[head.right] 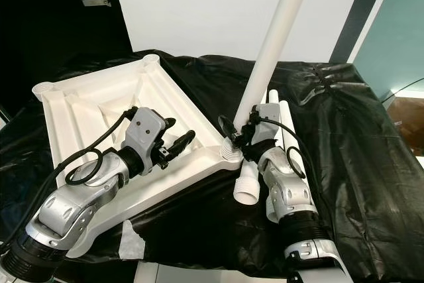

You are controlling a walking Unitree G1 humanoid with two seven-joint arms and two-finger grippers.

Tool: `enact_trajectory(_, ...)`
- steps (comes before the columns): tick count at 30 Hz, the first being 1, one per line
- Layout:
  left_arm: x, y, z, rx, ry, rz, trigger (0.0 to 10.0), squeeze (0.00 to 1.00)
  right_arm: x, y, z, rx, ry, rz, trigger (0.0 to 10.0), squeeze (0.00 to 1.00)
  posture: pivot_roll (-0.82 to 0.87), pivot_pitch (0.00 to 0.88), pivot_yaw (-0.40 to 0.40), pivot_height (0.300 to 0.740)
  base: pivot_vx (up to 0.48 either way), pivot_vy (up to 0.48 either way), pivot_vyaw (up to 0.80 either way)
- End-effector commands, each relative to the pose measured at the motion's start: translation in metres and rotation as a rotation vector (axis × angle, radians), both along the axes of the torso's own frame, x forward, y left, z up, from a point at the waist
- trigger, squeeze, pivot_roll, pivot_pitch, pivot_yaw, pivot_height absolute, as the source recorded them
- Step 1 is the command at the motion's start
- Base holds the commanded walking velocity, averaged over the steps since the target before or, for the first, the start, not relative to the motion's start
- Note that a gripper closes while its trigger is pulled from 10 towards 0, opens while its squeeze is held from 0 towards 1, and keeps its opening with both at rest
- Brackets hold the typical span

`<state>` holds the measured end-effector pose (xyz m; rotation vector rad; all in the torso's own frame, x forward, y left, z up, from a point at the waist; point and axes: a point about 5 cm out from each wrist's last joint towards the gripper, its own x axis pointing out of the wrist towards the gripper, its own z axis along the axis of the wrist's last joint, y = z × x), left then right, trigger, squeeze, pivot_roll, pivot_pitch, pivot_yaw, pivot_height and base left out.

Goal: Building children table

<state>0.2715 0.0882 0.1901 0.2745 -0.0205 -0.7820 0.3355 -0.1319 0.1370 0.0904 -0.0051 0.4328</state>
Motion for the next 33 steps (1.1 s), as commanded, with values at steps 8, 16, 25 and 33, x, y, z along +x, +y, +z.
enact_trajectory(8, -0.009, -0.007, 0.002, 0.013, 0.016, -0.169, 10.0, 0.00, -0.007, -0.011, -0.039, 0.100, 0.250, -0.073, 10.0, 0.00, 0.02, 0.000, -0.023, 0.740, 0.000, 0.000, 0.00)
enact_trajectory(16, -0.008, -0.007, 0.003, 0.009, 0.013, -0.170, 10.0, 0.00, -0.016, -0.002, -0.045, -0.229, 0.131, 0.044, 10.0, 0.00, 0.02, 0.000, -0.023, 0.740, 0.000, 0.000, 0.00)
enact_trajectory(25, -0.008, -0.007, 0.004, 0.004, 0.010, -0.163, 10.0, 0.00, -0.027, 0.000, -0.060, -0.296, 0.139, 0.103, 10.0, 0.00, 0.02, 0.000, -0.018, 0.740, 0.000, 0.000, 0.00)
enact_trajectory(33, -0.008, -0.005, 0.005, 0.003, 0.010, -0.160, 10.0, 0.00, -0.038, -0.002, -0.060, -0.191, 0.024, 0.121, 10.0, 0.00, 0.02, 0.002, -0.008, 0.740, 0.000, 0.000, 0.00)
